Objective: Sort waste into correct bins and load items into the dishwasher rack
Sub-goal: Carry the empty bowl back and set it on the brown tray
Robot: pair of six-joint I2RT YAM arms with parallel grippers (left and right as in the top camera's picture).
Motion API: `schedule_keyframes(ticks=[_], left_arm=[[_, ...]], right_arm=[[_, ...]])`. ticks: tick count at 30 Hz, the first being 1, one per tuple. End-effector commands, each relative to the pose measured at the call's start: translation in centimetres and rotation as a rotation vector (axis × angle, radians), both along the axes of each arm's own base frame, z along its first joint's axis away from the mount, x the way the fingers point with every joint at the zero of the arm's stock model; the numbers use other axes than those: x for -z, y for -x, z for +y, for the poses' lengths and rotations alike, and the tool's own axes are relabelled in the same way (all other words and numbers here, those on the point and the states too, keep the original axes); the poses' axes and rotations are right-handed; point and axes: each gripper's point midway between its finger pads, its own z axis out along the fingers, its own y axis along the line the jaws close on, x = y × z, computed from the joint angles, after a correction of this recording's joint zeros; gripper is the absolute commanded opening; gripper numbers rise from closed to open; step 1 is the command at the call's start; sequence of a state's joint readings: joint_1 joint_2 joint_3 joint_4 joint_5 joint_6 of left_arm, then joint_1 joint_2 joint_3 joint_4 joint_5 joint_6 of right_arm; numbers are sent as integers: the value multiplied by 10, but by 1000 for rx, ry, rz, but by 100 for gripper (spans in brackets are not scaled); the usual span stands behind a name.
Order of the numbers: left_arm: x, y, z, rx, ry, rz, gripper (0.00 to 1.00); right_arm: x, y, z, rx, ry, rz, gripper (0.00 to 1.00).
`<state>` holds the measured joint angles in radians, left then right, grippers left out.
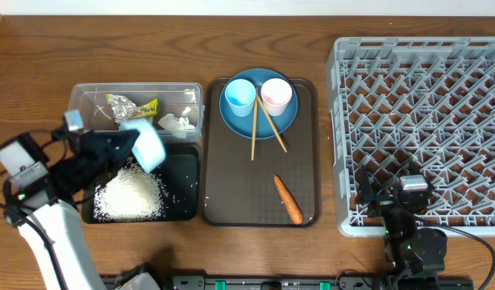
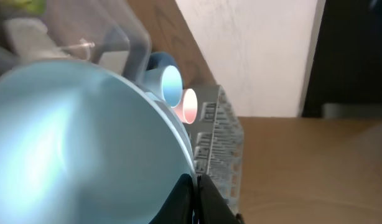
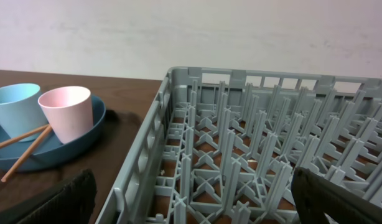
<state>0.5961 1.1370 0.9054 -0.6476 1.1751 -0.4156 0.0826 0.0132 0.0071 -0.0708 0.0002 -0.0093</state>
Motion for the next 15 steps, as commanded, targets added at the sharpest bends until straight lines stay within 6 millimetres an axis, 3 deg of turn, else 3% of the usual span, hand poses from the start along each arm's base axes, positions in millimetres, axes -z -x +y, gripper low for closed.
schedule_keyframes(ticks=[1,4,10,15], left_arm=[[-5,-2,-13,-36,-148,47,6],[8,1,-32,-28,-278,103,6],[26,13,-99,154,-461,116,6],[40,27,-140,230,-630,104,6]], right_arm=[[2,0,-5,20,11,5,99],[2,0,-5,20,11,5,99],[2,0,-5,20,11,5,99],[2,0,-5,20,11,5,99]])
